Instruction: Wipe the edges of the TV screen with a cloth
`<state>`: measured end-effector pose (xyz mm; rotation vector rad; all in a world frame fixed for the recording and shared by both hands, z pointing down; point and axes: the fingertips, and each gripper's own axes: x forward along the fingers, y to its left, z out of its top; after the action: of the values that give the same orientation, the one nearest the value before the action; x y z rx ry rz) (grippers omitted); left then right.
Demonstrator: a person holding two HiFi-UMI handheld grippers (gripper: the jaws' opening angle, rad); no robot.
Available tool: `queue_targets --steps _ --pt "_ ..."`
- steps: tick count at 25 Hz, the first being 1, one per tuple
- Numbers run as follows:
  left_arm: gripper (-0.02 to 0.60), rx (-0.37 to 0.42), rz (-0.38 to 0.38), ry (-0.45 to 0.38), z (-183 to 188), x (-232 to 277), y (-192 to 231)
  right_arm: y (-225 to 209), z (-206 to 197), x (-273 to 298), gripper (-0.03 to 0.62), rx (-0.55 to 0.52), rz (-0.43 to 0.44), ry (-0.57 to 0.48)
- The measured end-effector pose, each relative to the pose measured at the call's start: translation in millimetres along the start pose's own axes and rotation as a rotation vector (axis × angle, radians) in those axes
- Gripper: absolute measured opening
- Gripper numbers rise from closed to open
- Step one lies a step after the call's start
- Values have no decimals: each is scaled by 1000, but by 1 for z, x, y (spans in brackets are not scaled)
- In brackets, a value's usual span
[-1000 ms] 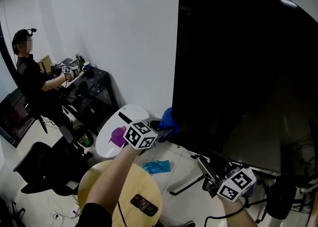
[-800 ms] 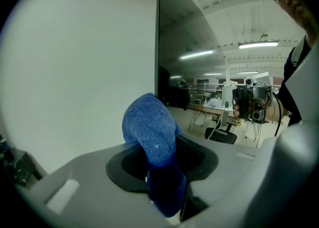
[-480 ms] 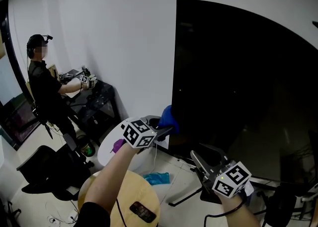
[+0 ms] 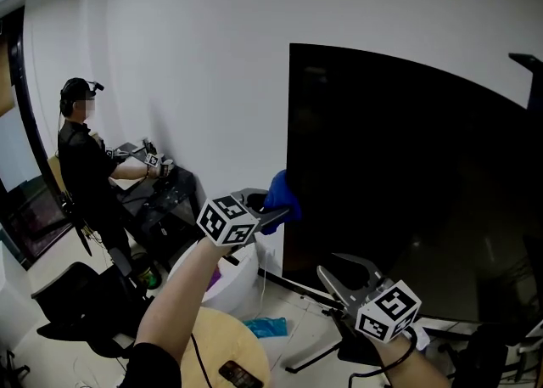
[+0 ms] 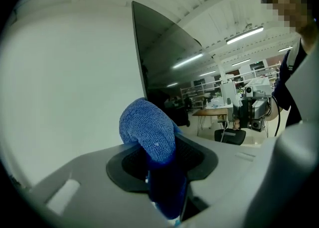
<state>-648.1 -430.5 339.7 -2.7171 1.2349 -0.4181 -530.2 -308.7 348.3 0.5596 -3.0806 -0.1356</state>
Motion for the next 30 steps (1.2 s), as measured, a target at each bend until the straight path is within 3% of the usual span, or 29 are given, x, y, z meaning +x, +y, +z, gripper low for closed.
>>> queue_targets --steps 4,11,21,30 --pt "129 54 22 -13 28 -5 15 -1 12 7 112 -84 16 13" --pt "129 113 51 -56 89 -25 28 8 64 17 109 -76 96 -11" --pt "129 201 90 -51 167 -41 44 15 153 15 106 -358 96 -29" --pt "129 268 136 -74 252 -61 62 2 210 14 100 -339 79 -64"
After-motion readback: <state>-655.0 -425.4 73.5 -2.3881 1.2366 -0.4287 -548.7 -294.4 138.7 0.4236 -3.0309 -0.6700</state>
